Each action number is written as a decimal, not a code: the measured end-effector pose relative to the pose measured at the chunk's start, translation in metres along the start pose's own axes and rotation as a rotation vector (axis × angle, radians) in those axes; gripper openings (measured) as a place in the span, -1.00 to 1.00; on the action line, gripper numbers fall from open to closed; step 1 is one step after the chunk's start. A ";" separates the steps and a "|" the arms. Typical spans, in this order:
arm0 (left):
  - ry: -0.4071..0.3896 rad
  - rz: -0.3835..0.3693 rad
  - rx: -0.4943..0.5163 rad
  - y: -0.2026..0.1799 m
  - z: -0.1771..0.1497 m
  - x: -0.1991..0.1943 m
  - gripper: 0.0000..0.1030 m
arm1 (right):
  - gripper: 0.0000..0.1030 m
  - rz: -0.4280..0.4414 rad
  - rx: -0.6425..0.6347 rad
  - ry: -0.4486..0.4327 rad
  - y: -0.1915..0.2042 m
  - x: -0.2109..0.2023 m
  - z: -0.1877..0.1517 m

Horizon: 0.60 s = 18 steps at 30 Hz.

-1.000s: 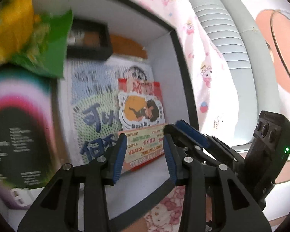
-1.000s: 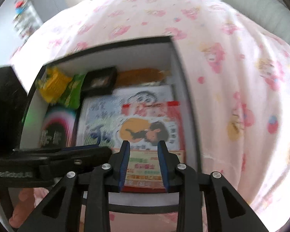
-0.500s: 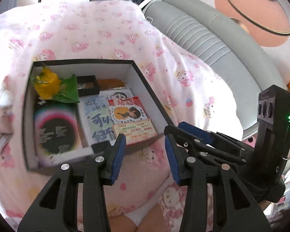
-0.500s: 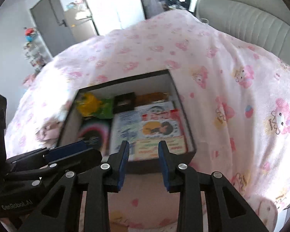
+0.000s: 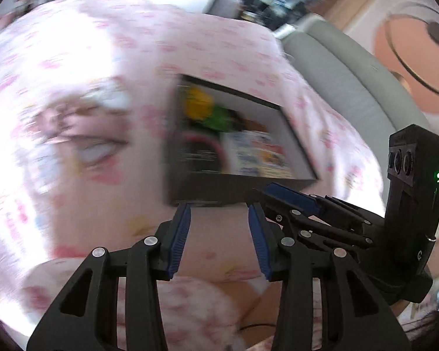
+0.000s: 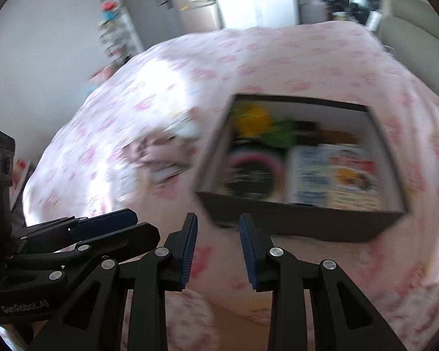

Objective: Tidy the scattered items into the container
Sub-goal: 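Move the right gripper back and grasp the clear phone case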

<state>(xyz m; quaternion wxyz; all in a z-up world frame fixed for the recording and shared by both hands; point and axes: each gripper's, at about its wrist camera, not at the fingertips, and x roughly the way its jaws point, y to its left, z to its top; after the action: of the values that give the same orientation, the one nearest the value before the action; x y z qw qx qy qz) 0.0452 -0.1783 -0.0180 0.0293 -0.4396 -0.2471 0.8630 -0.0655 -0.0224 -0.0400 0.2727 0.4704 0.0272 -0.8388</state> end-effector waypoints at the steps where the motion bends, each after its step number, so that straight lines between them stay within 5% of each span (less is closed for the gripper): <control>1: -0.007 0.021 -0.023 0.014 0.001 -0.003 -0.21 | -0.47 0.024 -0.029 0.020 0.018 0.014 0.006; 6: -0.018 0.107 -0.180 0.098 0.005 -0.010 -0.21 | -0.47 0.112 -0.105 0.112 0.085 0.079 0.024; 11: 0.048 0.078 -0.366 0.189 0.013 0.015 -0.21 | -0.47 0.210 -0.108 0.257 0.114 0.151 0.030; 14: 0.131 0.029 -0.365 0.226 0.022 0.042 -0.10 | -0.47 0.207 -0.091 0.307 0.114 0.185 0.031; 18: 0.211 0.093 -0.367 0.256 0.032 0.075 -0.08 | -0.47 0.212 -0.054 0.369 0.109 0.224 0.036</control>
<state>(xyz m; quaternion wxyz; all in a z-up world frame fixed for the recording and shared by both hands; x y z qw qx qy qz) 0.0168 -0.3949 -0.1738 -0.0653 -0.5362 -0.3750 0.7534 -0.1317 -0.2230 -0.1774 0.3622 0.6089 0.0497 -0.7040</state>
